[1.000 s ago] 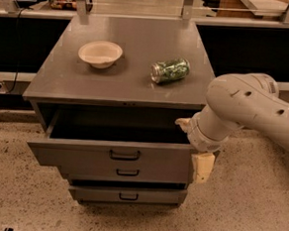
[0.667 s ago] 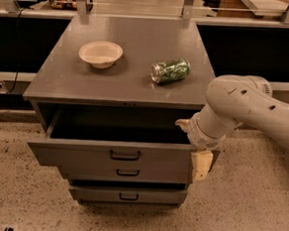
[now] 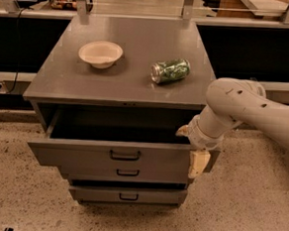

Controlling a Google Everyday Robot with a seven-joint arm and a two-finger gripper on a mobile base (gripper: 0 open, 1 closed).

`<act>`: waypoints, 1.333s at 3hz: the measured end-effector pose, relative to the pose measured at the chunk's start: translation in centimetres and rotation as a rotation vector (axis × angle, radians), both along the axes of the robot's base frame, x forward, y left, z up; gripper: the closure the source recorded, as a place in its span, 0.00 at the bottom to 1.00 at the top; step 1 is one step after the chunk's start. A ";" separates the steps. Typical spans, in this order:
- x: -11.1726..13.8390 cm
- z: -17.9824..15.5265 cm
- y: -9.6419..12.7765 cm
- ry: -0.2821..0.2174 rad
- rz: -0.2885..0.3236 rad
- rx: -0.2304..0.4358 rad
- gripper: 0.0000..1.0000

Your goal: Open top drawer

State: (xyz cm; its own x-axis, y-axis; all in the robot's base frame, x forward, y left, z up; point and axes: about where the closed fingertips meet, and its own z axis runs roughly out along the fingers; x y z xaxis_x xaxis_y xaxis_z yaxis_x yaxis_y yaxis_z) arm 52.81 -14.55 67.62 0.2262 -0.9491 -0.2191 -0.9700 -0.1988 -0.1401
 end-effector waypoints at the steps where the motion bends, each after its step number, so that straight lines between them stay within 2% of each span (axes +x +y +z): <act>1: -1.7 -1.5 0.6 0.065 0.029 -0.014 0.41; 2: -3.8 -1.6 1.3 0.105 0.061 -0.032 0.65; 3: -4.1 -1.4 1.3 0.103 0.065 -0.033 0.89; 4: -5.3 0.0 1.4 0.081 0.087 -0.035 0.69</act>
Offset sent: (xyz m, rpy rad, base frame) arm -0.0616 0.0199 -0.0122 -0.0522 0.1427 0.0959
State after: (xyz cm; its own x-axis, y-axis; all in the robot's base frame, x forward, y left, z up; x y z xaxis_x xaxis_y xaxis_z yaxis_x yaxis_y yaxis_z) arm 47.48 -13.10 67.66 0.2912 -0.9341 -0.2067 -0.9566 -0.2863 -0.0538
